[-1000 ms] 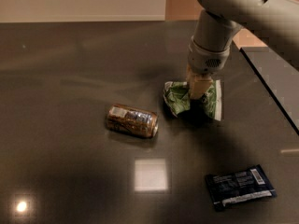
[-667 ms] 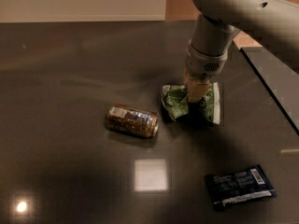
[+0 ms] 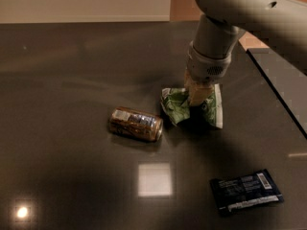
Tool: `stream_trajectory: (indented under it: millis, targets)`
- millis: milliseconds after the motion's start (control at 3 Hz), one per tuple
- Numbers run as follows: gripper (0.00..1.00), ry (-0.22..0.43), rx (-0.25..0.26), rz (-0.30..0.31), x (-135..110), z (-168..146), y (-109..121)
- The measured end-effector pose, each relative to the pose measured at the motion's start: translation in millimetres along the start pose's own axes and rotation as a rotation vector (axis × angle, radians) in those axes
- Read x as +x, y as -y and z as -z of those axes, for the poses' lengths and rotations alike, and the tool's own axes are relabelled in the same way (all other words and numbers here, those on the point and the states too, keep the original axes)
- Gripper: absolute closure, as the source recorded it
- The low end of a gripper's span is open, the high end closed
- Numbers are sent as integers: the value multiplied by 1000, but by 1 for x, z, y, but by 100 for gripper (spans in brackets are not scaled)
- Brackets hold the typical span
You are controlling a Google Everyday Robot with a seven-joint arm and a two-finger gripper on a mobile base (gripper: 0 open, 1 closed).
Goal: Move green jalapeno chip bag near orange can
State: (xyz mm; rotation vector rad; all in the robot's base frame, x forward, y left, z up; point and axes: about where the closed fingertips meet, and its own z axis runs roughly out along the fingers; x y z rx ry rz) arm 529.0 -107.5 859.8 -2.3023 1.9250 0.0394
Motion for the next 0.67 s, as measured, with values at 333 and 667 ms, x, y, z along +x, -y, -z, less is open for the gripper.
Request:
stream_trajectory:
  millis: [333, 667]
  targets:
    - [15, 21, 1, 8, -3, 1, -5]
    - [0, 34, 1, 12, -4, 1, -7]
